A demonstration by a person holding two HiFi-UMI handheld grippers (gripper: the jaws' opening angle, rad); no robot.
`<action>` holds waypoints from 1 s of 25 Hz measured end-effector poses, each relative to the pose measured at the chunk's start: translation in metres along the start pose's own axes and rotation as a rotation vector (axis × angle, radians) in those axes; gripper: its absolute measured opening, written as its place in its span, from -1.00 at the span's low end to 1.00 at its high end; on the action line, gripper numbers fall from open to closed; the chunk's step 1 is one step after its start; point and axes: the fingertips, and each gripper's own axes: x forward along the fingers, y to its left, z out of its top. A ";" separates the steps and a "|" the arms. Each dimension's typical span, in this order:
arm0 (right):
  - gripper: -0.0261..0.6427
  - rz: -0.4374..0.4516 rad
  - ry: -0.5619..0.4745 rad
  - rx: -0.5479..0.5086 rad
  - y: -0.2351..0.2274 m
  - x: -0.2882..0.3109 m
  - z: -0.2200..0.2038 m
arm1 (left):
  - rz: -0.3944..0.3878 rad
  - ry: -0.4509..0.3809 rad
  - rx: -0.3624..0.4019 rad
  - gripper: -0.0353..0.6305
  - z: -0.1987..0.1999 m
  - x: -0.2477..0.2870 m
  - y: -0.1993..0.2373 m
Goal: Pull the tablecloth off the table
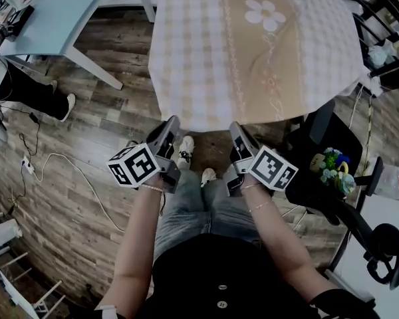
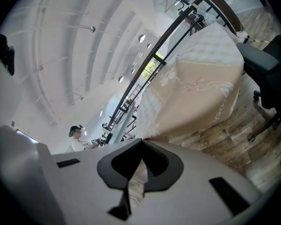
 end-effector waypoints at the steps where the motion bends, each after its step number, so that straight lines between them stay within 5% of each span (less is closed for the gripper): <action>1: -0.84 0.003 0.006 -0.002 0.001 -0.003 -0.004 | -0.002 0.002 -0.003 -0.84 -0.002 -0.004 0.000; 10: -0.84 -0.024 -0.004 0.009 0.006 -0.021 -0.016 | -0.016 0.056 0.003 -0.84 -0.011 -0.020 -0.006; 25: -0.84 -0.116 -0.175 0.072 0.043 -0.047 -0.082 | -0.130 0.184 0.048 -0.84 -0.013 -0.087 0.008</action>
